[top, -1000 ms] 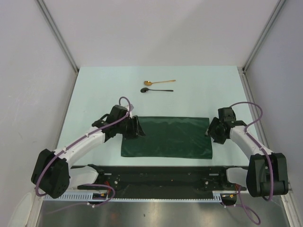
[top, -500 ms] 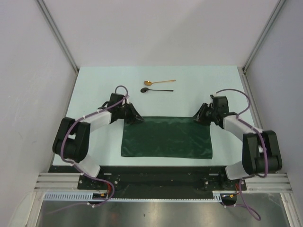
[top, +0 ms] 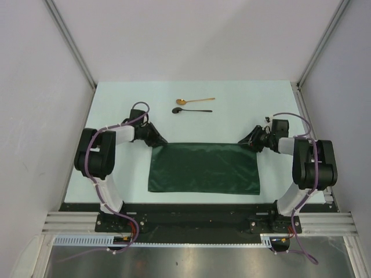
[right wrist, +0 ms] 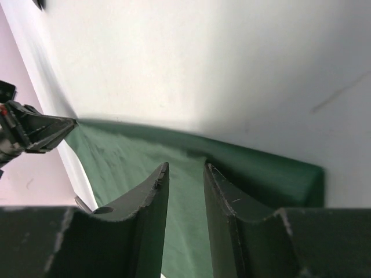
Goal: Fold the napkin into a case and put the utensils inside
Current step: Smooth out the rectangle-folded napkin at the center of the board.
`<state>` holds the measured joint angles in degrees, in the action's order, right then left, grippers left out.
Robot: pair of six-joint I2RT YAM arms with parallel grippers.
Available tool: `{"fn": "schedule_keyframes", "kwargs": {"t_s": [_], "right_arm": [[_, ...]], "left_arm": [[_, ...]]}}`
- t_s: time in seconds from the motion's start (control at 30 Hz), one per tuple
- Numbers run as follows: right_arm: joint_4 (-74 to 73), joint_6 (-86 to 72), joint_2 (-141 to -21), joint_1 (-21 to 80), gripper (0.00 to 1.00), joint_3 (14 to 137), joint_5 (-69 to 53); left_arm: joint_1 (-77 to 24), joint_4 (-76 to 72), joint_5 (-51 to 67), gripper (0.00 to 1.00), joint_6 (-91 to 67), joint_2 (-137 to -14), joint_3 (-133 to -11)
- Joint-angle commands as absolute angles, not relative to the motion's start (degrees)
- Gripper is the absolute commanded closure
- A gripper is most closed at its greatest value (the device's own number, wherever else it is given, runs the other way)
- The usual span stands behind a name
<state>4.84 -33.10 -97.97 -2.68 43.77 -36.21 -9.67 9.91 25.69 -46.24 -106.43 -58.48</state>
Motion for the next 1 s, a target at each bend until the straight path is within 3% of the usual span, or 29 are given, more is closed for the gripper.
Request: {"fn": "schedule_keyframes", "kwargs": {"t_s": [0.0,0.3,0.7,0.97], "right_arm": [[7.2,-30.1,-99.5,-6.6,0.64,44.2,-39.7],[3.5,-26.2,-101.9,-11.7,0.64,45.3,-38.8],[-10.7,-21.9,-99.0,-14.2,0.54,53.5,-28.8],[-30.2,-21.0,-86.7,-13.5,0.43,59.2,-9.7]], "left_arm": [[-7.3,13.9,20.8,0.82,-42.9,-109.1,-61.6],[-5.4,17.7,16.3,0.81,-40.3,-111.3,-65.0],[-5.4,21.8,10.8,0.79,-37.0,-109.4,-68.0],[-9.6,25.5,3.9,0.57,-33.6,-94.0,-68.8]]}}
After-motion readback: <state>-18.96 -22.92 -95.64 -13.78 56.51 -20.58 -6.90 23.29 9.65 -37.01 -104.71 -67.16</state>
